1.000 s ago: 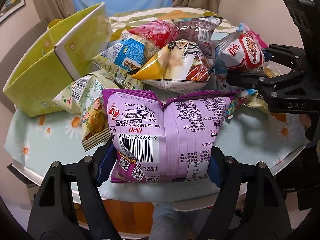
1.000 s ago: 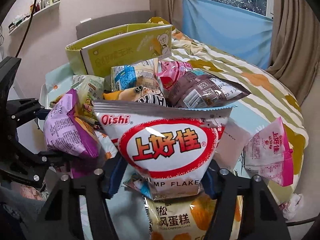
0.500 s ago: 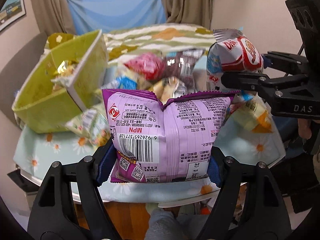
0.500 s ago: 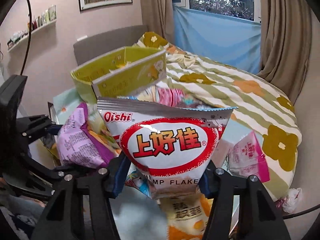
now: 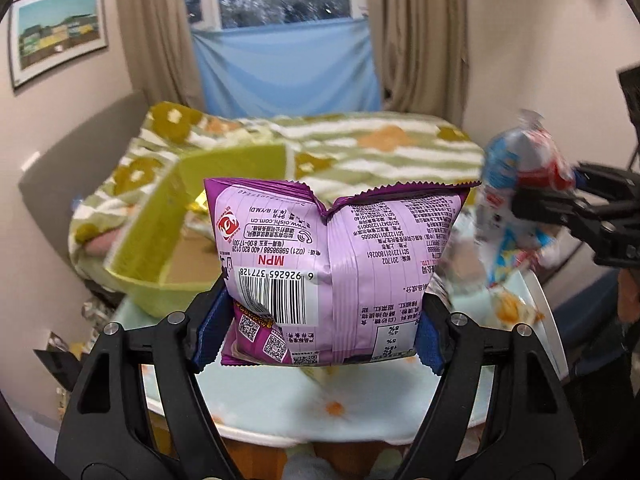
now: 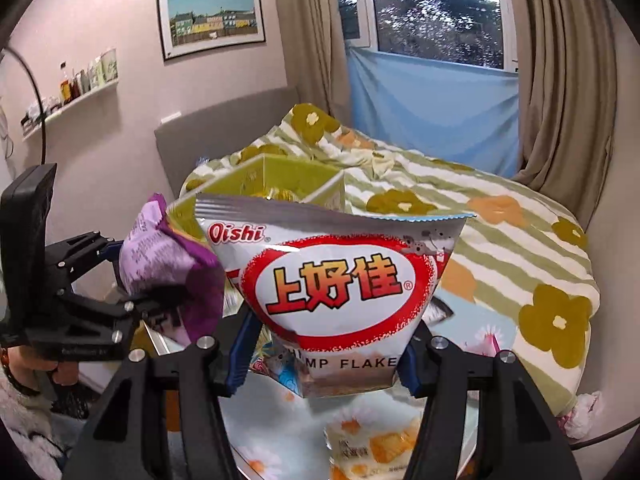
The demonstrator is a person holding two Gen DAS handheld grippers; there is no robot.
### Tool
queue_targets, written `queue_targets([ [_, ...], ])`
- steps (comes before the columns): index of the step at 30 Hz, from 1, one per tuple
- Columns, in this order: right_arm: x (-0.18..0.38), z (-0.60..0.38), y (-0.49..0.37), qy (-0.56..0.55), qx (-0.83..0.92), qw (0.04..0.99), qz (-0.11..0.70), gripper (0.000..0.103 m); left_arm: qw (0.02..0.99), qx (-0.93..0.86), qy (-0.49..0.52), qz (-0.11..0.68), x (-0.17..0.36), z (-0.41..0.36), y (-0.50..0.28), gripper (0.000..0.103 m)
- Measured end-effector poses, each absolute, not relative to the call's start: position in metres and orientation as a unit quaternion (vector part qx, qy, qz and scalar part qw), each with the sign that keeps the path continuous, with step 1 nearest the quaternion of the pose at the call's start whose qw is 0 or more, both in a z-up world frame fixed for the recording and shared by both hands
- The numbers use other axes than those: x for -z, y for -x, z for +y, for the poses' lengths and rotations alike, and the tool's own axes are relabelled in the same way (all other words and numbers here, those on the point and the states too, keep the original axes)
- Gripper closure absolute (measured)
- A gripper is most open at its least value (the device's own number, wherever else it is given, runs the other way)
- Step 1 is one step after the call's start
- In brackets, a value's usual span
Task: Organize snacks
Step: 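Lift both held bags and carry them over the box, then open left gripper over the box while right lowers and releases its bag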
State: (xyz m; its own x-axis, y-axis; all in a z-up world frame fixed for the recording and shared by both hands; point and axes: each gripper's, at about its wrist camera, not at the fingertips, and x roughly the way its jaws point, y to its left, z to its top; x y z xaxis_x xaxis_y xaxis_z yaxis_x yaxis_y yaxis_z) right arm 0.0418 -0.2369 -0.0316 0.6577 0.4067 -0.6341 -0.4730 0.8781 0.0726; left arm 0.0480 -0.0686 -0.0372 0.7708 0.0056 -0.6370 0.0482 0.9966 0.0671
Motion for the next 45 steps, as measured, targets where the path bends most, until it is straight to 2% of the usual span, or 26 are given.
queue_targets([
  [5,0.008,-0.203,-0.063,0.032,-0.239,0.917,0.318,0.048,0.946,-0.011,-0.038,0.321,0.01,-0.018,-0.078,0.029],
  [12,0.004,-0.136,-0.105,0.01,-0.236,0.917,0.321,0.048,0.939,-0.022,-0.038,0.341,0.005,0.052,-0.131,0.029],
  [20,0.028,-0.06,-0.154,-0.006,-0.211,0.911,0.354,0.049,0.92,-0.002,-0.048,0.389,0.033,0.12,-0.19,0.029],
  [26,0.052,-0.033,-0.176,-0.027,-0.175,0.904,0.389,0.048,0.901,0.034,-0.061,0.428,0.07,0.138,-0.213,0.027],
  [27,0.055,-0.031,-0.178,-0.03,-0.169,0.903,0.394,0.048,0.899,0.039,-0.061,0.432,0.074,0.138,-0.214,0.022],
  [28,0.058,-0.028,-0.18,-0.032,-0.164,0.902,0.398,0.048,0.897,0.047,-0.059,0.436,0.078,0.139,-0.216,0.006],
  [29,0.061,-0.027,-0.181,-0.034,-0.158,0.901,0.403,0.048,0.895,0.051,-0.061,0.439,0.081,0.139,-0.217,0.0],
  [45,0.071,0.001,-0.202,-0.023,-0.178,0.879,0.442,0.048,0.903,0.033,-0.051,0.426,0.064,0.174,-0.18,0.0],
])
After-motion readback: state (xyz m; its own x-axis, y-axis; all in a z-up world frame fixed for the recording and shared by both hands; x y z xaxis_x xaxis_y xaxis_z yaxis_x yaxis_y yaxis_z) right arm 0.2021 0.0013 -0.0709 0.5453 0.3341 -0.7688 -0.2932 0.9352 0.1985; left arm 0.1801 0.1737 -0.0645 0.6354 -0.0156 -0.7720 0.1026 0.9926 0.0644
